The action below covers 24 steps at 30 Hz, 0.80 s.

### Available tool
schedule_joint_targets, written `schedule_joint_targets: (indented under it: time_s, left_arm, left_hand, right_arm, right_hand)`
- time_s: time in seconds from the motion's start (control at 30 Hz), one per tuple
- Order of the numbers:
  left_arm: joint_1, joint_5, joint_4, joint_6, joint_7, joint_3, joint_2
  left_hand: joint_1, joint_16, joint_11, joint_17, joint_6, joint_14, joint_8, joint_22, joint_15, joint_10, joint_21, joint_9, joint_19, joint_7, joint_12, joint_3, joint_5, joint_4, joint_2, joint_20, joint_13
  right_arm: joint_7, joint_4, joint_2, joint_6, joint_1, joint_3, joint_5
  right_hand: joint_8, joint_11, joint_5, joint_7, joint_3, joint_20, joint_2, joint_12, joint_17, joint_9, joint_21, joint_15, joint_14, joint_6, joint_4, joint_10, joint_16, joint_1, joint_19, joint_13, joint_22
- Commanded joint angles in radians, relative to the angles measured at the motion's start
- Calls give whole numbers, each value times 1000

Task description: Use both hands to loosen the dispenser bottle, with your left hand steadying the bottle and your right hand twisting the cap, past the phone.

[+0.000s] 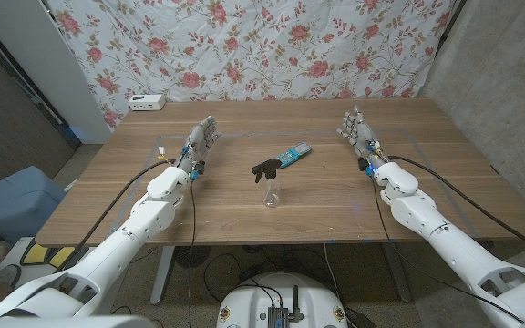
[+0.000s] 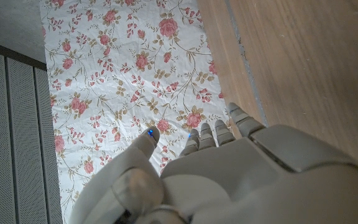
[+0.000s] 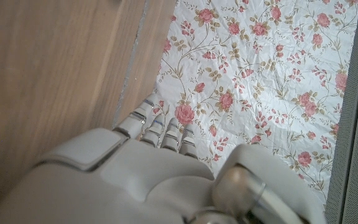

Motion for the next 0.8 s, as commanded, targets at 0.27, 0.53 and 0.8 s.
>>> schedule_joint_targets:
  time_s: [0.27,0.53,0.8]
  left_arm:
    - [19,38,-49,12,46,0,26]
    - [28,80,-85,28,86,11,38]
    - [21,121,-81,1,65,31,50]
  left_hand:
    - [35,4,-6,2,15,12,5,3,0,15,-1,3,9,-4,5,12,0,-29,-5,-6,3]
    - [50,4,-13,2,25,20,5,2,-9,24,-3,3,10,-10,5,16,-3,-52,-9,-8,2]
    - [88,4,-35,2,45,38,6,3,-31,44,2,3,43,-29,5,19,-8,-111,-33,-19,2]
  right_arm:
    - [-25,79,44,29,54,-33,-55]
    - [-54,46,31,14,35,-27,-60]
    - [-59,43,20,5,39,-28,-70]
  right_hand:
    - [8,6,0,-10,-5,-35,0,8,2,1,5,-9,8,10,-4,16,5,9,8,1,4]
    - [8,4,-2,-9,-4,-37,0,9,2,1,5,-11,13,13,-7,19,7,13,9,1,4]
    - [9,4,-3,-9,-2,-38,0,9,1,1,6,-13,15,17,-9,23,7,15,9,1,4]
